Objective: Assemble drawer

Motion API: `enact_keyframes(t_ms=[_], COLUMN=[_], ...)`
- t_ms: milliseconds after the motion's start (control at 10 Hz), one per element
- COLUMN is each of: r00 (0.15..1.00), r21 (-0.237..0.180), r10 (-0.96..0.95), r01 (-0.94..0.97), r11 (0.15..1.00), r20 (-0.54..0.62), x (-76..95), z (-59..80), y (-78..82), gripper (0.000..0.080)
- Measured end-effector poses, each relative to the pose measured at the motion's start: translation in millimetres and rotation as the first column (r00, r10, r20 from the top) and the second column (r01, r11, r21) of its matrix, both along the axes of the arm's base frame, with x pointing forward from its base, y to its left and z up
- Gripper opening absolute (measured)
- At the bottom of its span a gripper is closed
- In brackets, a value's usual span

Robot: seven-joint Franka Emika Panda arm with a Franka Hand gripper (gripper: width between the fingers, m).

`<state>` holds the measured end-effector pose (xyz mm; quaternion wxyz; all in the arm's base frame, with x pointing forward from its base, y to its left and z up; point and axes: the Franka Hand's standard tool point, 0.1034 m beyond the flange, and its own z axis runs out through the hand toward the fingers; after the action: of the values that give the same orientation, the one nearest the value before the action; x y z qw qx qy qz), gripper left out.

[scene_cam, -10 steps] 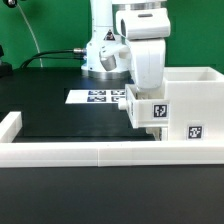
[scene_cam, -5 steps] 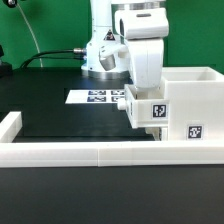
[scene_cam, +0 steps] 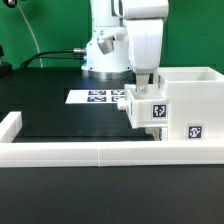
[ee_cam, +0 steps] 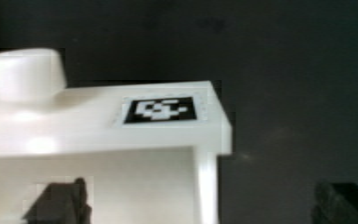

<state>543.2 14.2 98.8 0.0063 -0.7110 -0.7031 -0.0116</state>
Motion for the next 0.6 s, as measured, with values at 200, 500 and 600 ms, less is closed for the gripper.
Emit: enact_keyframes(t_ms=[200,500,600], r00=[1.000,1.000,1.000], r21=[-0.013,-0.011,0.011], r10=[0.018,0.001,0.025], r01=[-0.018,-0.001,-0.025], r11=[1.000,1.000,1.000], r20=[-0.007,-0.014,-0.016], x=[-0.6,-2.5,-3.0], z=[12.1,11.4,10.3], y=[-22.5,-31.9,-35.1], gripper=[0.0648,0.0649,0.0649])
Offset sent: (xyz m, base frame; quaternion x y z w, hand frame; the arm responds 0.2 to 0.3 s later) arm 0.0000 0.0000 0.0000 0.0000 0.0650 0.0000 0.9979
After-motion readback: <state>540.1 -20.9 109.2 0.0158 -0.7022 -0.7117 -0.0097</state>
